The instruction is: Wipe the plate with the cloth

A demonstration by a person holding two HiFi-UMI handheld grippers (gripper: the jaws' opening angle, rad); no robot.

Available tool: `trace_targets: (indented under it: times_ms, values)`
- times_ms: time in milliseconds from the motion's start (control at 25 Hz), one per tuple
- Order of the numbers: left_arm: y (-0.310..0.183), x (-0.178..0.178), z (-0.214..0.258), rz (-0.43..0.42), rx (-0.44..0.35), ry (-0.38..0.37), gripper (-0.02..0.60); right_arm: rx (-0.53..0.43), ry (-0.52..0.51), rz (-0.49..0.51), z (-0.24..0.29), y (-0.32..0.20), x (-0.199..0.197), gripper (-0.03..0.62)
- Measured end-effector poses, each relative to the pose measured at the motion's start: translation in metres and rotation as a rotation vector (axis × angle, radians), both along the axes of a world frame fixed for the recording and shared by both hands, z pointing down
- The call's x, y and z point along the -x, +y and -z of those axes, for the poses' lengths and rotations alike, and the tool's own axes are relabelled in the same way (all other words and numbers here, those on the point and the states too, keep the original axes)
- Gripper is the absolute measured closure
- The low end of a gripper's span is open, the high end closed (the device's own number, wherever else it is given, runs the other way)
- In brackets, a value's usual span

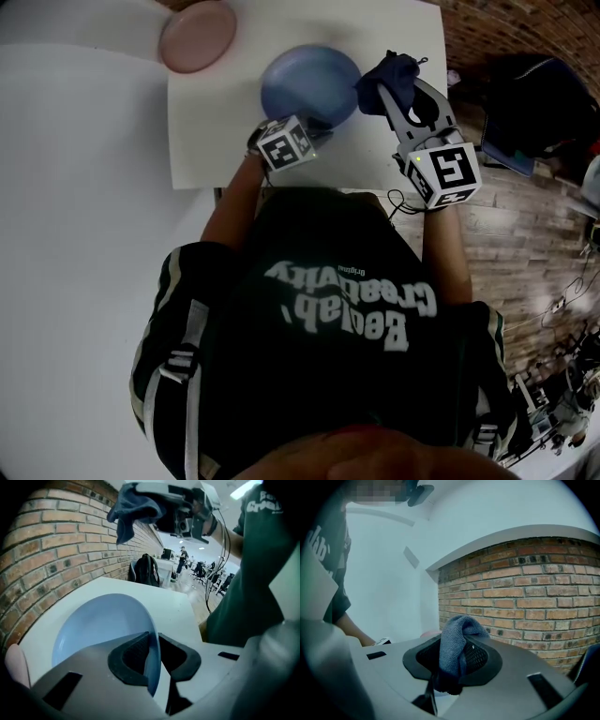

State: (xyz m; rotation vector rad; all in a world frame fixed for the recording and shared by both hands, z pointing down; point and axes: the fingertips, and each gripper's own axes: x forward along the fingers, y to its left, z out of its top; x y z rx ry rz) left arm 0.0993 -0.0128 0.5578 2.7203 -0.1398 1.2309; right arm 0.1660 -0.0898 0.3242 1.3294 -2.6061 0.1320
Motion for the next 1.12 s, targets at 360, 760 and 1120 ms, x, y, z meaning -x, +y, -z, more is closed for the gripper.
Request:
trace_targets:
  times_ms: [360, 760, 1120]
  values:
    - [0.023, 0.003, -0.044, -0.045, 0.141, -0.085, 0.492, 0.038, 0.015, 0.014, -0.012, -0.006, 0.000, 0.505]
    - [0.025, -0.003, -0.054, -0.049, 0.138, -0.112, 0.488, 0.056, 0.012, 0.040, -0.022, -0.007, 0.000, 0.505]
    - [0.018, -0.013, -0.033, 0.010, 0.048, -0.041, 0.456, 0.058, 0.004, 0.070, -0.022, 0.004, -0.002, 0.505]
